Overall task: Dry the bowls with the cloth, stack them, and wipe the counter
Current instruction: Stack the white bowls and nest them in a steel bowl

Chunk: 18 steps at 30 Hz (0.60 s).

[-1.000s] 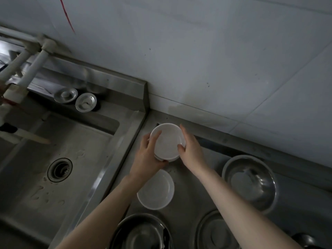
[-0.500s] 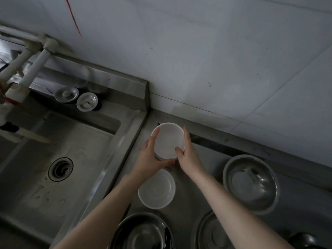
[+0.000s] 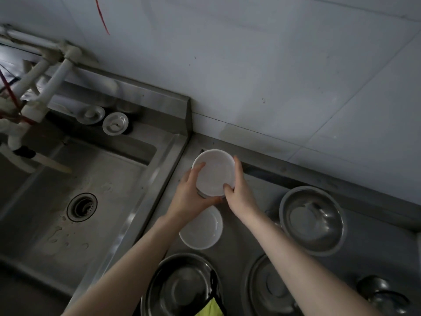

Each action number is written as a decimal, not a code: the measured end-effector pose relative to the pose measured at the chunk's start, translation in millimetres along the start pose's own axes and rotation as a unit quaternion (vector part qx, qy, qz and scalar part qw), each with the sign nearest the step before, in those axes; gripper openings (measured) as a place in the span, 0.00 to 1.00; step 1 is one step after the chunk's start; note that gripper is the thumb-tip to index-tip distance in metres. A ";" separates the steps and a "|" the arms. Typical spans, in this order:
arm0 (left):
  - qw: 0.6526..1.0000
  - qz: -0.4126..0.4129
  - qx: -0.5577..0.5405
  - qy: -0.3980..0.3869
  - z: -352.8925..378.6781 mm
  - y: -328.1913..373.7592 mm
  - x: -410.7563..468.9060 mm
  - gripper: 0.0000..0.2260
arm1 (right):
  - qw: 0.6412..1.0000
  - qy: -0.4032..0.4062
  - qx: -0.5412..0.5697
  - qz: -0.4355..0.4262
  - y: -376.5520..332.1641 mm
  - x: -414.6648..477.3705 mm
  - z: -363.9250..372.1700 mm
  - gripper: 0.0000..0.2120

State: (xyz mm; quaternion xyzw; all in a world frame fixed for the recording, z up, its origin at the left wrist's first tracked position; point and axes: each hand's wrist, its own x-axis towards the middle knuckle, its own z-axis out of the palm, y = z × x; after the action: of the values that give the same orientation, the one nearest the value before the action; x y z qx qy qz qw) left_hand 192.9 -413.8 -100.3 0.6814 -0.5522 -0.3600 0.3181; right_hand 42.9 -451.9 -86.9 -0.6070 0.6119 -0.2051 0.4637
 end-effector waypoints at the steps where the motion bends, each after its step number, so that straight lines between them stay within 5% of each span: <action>1: 1.000 0.002 0.003 0.007 -3.2 2.9 -2.1 0.44 | 1.000 0.001 -0.001 -0.004 -3.0 -2.0 -0.8 0.36; 18: 0.998 -0.010 0.039 0.039 -32.0 7.2 -135.7 0.44 | 0.999 -0.042 -0.015 -0.001 -18.0 -125.0 20.7 0.36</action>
State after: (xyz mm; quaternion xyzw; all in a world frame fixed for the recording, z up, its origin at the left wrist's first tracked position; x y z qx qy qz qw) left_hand 198.3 -280.8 -58.3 0.7121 -0.5462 -0.3146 0.3091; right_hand 48.9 -332.0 -42.4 -0.6226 0.5942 -0.1705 0.4798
